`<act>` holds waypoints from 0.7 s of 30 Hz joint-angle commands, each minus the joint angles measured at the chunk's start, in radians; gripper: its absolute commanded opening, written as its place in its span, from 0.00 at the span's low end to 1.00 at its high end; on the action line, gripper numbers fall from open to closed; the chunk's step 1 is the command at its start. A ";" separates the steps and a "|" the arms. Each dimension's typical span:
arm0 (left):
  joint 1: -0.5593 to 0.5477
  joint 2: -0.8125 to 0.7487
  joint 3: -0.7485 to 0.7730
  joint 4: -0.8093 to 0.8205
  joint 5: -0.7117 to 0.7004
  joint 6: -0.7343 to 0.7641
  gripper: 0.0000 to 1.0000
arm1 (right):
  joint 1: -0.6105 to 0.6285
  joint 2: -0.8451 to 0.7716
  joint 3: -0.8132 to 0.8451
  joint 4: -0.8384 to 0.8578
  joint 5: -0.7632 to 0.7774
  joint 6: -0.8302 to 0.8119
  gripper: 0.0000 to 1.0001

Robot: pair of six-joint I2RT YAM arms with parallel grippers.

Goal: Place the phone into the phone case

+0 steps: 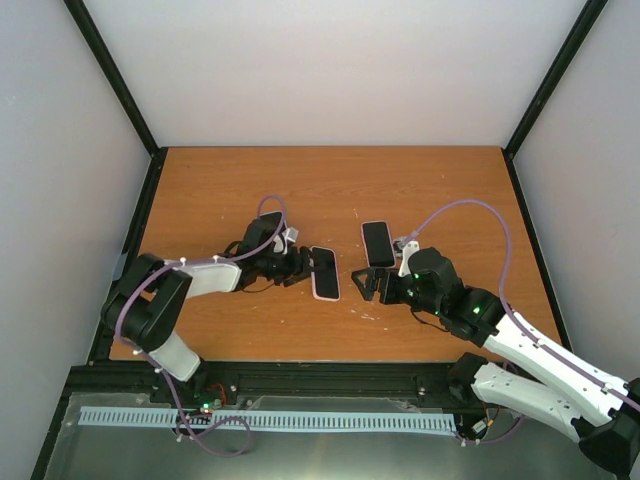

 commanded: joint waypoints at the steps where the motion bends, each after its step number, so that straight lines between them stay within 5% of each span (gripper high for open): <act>1: 0.005 -0.125 0.001 -0.079 -0.077 0.034 0.74 | -0.003 0.005 0.027 -0.023 0.028 -0.009 1.00; 5: 0.005 -0.235 0.007 -0.172 -0.150 0.048 0.99 | -0.003 0.005 0.061 -0.083 0.087 -0.021 1.00; 21: 0.005 -0.714 0.186 -0.667 -0.446 0.153 1.00 | -0.005 -0.054 0.248 -0.224 0.179 -0.107 1.00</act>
